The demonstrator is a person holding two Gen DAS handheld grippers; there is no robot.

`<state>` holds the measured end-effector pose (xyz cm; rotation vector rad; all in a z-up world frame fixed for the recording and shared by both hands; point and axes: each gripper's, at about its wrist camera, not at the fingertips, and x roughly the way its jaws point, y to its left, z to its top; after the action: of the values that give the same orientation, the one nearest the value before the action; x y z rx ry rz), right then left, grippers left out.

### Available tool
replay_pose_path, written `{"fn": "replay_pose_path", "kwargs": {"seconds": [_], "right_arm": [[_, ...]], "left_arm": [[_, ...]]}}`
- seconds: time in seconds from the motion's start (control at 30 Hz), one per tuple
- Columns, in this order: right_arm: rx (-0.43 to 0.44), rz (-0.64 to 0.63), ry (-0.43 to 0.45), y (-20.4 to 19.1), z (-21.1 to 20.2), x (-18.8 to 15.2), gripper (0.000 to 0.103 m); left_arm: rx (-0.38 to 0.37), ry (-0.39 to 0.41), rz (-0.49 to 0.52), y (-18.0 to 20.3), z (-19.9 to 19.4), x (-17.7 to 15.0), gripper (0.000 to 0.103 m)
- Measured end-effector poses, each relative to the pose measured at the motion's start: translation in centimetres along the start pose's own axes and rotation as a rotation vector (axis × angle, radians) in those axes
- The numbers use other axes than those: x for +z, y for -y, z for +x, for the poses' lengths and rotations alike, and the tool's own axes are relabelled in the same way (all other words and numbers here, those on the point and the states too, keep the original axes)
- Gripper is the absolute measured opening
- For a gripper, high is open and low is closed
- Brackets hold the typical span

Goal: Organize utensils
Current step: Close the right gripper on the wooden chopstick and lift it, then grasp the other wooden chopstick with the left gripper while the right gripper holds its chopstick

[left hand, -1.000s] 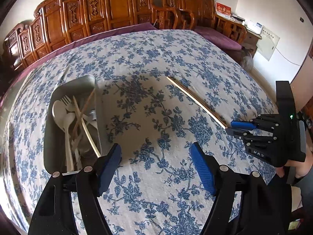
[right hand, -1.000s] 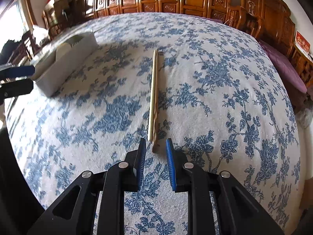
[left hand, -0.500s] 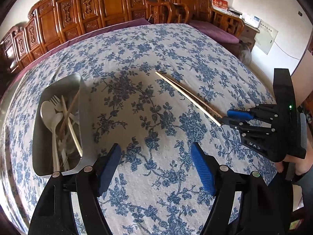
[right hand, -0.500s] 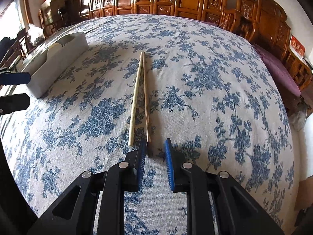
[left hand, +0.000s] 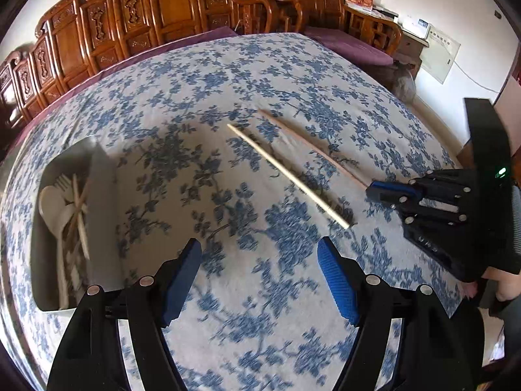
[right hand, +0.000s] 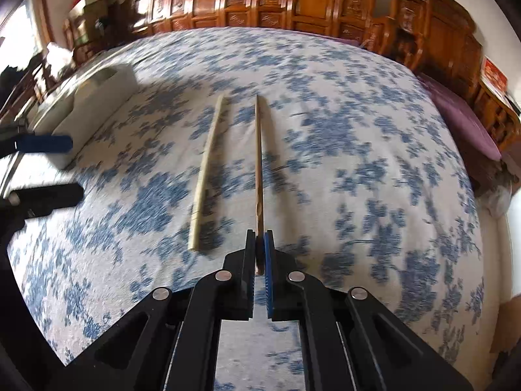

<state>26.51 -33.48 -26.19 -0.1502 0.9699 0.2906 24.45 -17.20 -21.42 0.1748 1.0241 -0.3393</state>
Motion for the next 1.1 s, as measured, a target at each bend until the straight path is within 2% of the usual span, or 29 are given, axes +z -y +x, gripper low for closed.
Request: {"fn": "replay_pose_path", "kwargs": {"seconds": [0.5, 0.77, 0.97, 1.1], "right_arm": [[-0.025, 0.111, 0.045, 3.8, -2.1, 0.9, 0.006], [-0.029, 0.108, 0.058, 3.7, -2.7, 1.3, 0.006], [-0.029, 0.098, 0.064, 3.3, -3.0, 1.6, 0.006], [-0.032, 0.087, 0.067, 3.0, -3.1, 1.7, 0.006]], "left_arm": [[0.041, -0.033, 0.013, 5.0, 6.1, 3.5, 0.07], [0.085, -0.048, -0.001, 4.8, 7.2, 3.8, 0.07], [0.06, -0.071, -0.04, 3.4, 7.7, 3.0, 0.07], [0.056, -0.065, -0.042, 3.0, 7.4, 2.6, 0.063]]}}
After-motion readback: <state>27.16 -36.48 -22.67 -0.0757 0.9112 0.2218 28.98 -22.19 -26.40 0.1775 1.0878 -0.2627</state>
